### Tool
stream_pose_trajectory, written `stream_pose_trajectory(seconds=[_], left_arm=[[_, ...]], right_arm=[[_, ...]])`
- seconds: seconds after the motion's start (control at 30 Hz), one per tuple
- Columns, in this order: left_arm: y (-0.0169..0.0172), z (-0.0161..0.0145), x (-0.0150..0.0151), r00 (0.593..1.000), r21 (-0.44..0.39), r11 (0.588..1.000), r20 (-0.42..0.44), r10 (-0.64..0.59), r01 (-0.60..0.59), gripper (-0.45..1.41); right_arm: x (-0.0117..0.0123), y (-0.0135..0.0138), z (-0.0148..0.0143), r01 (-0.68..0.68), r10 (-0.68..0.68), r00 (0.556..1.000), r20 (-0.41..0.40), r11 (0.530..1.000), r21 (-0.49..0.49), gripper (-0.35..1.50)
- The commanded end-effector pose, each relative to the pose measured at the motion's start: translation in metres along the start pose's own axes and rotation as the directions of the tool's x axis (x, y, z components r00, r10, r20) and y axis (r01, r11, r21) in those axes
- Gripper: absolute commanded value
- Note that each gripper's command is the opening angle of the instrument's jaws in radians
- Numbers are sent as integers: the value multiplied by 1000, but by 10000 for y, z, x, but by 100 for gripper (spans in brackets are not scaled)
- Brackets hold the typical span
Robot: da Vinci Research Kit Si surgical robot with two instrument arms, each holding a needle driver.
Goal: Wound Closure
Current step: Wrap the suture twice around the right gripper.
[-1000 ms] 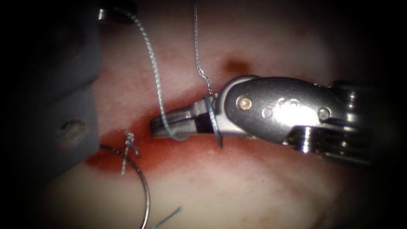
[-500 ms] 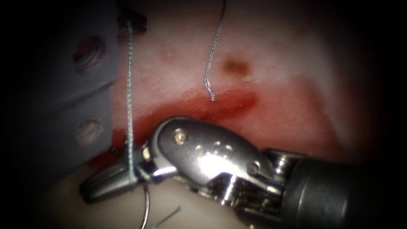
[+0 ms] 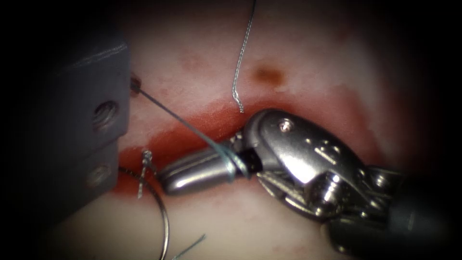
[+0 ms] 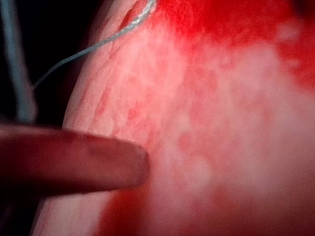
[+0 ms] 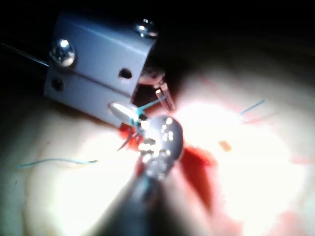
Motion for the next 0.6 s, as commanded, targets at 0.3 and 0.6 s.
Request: stream_pose_trajectory(seconds=[0.3,0.6], left_arm=[[-17,-6,-13,1000,88,996,-6,-20,21,-45],[-27,-11,-23,1000,104,995,-6,-8,8,-45]], right_arm=[[15,23,-4,102,-129,989,-73,951,-291,-35],[17,23,-3,152,-189,981,-52,901,-407,-30]])
